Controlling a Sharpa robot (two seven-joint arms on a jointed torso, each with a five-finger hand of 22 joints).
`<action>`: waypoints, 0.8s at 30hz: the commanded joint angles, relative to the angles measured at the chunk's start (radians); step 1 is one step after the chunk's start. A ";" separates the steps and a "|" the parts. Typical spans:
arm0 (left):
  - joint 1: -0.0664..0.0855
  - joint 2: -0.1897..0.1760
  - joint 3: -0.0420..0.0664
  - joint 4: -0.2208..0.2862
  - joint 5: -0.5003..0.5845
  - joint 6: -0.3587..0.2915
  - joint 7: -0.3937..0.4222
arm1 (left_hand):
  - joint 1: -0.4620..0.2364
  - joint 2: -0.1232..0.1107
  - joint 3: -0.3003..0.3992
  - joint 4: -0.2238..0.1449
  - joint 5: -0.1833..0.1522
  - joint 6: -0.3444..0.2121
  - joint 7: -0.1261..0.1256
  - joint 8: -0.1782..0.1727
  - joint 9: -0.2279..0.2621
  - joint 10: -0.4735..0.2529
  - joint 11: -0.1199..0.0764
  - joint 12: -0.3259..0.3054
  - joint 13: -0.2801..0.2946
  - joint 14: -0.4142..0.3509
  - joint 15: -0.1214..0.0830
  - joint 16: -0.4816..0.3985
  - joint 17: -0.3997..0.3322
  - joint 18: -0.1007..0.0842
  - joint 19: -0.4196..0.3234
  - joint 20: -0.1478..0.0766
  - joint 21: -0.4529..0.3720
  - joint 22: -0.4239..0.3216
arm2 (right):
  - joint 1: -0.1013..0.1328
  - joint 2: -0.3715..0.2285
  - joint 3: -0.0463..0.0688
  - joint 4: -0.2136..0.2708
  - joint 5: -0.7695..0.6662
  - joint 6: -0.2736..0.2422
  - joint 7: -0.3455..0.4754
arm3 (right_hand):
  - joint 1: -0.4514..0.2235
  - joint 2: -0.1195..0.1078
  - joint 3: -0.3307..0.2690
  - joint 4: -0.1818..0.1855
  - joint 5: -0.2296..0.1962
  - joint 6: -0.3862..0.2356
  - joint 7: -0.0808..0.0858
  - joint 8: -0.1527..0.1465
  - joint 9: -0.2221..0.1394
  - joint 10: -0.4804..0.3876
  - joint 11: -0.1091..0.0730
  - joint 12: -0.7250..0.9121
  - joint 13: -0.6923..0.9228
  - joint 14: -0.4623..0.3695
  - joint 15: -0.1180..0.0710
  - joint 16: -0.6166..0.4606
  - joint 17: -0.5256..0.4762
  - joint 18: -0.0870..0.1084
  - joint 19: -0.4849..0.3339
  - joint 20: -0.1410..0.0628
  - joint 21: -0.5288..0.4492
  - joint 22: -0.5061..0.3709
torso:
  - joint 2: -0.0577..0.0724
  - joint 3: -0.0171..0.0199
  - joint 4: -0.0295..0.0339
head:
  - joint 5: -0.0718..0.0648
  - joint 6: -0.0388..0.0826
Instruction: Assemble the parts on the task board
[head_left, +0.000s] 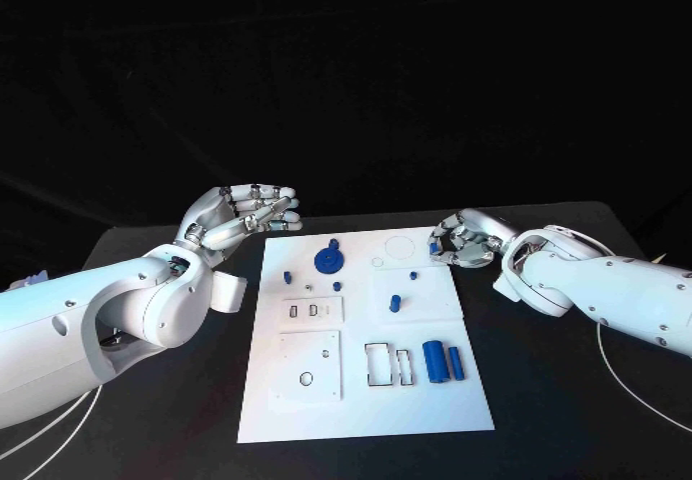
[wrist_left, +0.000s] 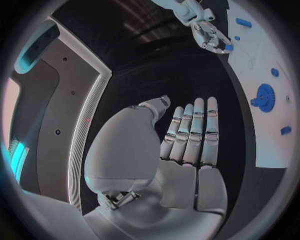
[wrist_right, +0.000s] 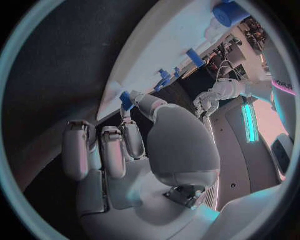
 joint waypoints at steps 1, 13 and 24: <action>0.001 0.002 0.001 -0.002 0.002 0.020 0.007 | -0.011 -0.001 0.007 0.002 -0.004 -0.004 0.020 -0.004 0.001 0.000 0.005 -0.004 0.000 -0.007 0.001 -0.003 0.001 0.005 0.003 0.007 -0.005 -0.001 | -0.001 -0.006 0.000 0.023 0.004 -0.080 -0.013 | 0.006 0.022 0.009 -0.002 0.002 -0.003 -0.006 0.020 0.022 0.000 -0.008 0.001 0.028 0.099 -0.007 0.005 0.241 -0.010 0.003 -0.005 0.003 0.085 | -0.002 -0.0007 -0.0011 | 0.003 -0.001; 0.001 0.005 0.000 -0.025 0.005 0.019 0.006 | -0.011 -0.001 0.007 0.002 -0.004 -0.004 0.020 -0.004 0.001 0.000 0.005 -0.004 0.000 -0.007 0.001 -0.003 0.001 0.005 0.003 0.007 -0.005 -0.001 | 0.011 -0.009 0.003 0.215 -0.051 -0.100 -0.143 | 0.007 0.036 0.027 -0.010 -0.004 -0.024 0.001 0.020 0.026 -0.020 -0.004 -0.018 0.007 0.098 -0.004 0.003 0.236 -0.007 -0.005 -0.004 -0.009 0.074 | -0.008 -0.0051 -0.0062 | 0.026 -0.006; 0.000 0.038 0.000 -0.074 0.013 0.022 0.005 | -0.012 -0.001 0.009 0.000 -0.004 -0.004 0.020 -0.004 0.001 0.000 0.005 -0.005 0.001 -0.007 0.001 -0.004 0.003 0.005 0.003 0.007 -0.006 -0.002 | 0.003 0.123 -0.006 0.310 -0.129 -0.068 -0.269 | 0.001 0.041 0.031 -0.009 -0.009 -0.030 0.003 0.021 0.027 -0.023 -0.001 -0.022 0.002 0.096 -0.002 0.001 0.229 -0.007 -0.005 -0.003 -0.010 0.074 | -0.018 -0.0159 -0.0050 | 0.076 -0.027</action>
